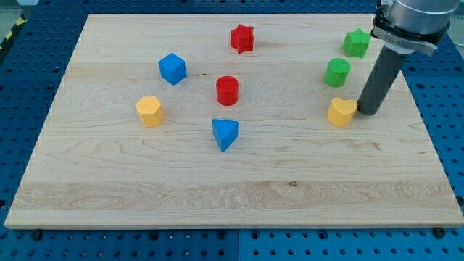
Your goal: Slide green circle towards yellow heart
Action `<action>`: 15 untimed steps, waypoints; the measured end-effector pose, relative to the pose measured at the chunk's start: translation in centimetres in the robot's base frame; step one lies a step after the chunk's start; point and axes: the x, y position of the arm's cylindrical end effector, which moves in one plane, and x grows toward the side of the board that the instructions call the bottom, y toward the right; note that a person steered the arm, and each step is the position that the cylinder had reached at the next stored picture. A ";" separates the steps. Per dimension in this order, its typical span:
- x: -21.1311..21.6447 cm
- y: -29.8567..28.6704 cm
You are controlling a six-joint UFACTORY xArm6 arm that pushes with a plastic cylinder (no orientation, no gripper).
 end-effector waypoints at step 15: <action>-9.1 -0.8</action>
